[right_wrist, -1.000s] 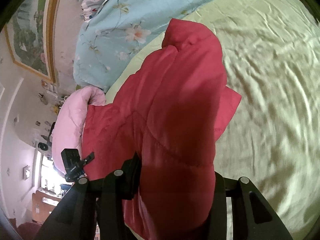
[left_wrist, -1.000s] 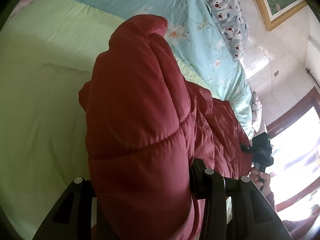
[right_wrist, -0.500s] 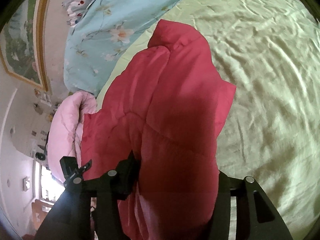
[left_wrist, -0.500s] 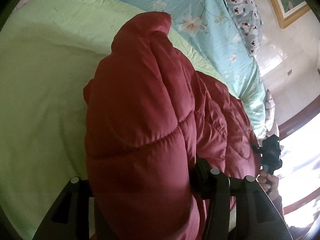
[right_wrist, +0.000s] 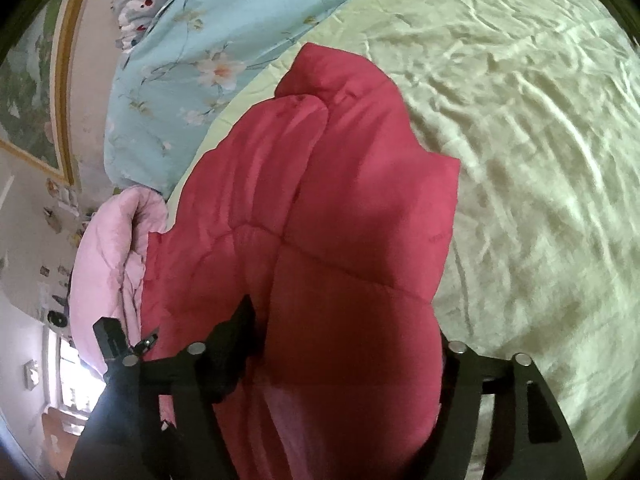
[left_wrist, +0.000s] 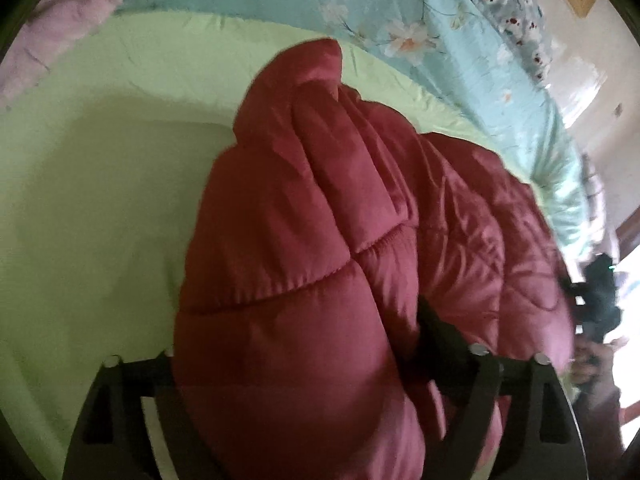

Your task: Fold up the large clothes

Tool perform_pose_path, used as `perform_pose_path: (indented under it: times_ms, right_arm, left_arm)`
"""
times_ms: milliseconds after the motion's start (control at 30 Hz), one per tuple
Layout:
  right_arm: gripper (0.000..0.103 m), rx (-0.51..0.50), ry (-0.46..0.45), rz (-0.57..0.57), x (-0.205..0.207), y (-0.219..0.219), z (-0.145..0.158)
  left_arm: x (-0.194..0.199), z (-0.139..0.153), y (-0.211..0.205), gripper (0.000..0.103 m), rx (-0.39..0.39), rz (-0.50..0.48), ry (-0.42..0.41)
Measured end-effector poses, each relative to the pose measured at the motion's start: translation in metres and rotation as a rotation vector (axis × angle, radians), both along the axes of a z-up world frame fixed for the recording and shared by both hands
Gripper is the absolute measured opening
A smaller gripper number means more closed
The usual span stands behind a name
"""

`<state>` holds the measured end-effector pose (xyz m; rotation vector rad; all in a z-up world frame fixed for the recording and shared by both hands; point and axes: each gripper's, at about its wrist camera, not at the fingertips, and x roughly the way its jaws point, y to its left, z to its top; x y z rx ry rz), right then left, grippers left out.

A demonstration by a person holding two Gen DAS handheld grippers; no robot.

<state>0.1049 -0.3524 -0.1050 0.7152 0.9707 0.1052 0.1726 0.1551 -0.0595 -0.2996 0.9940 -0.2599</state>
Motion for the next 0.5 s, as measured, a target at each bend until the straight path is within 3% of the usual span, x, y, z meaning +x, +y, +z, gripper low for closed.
perform_pose_path:
  times_ms: [133, 333, 500]
  right_arm:
    - [0.085, -0.038, 0.004, -0.027, -0.008, 0.000, 0.006]
    - [0.085, -0.109, -0.003, -0.053, -0.021, 0.001, 0.020]
    - [0.085, -0.224, -0.012, -0.072, -0.033, 0.010, 0.037]
  left_arm:
    - [-0.014, 0.018, -0.012, 0.093, 0.090, 0.043, -0.033]
    - [-0.043, 0.045, -0.025, 0.099, 0.231, 0.110, -0.095]
    - [-0.066, 0.070, -0.033, 0.099, 0.268, 0.147, -0.159]
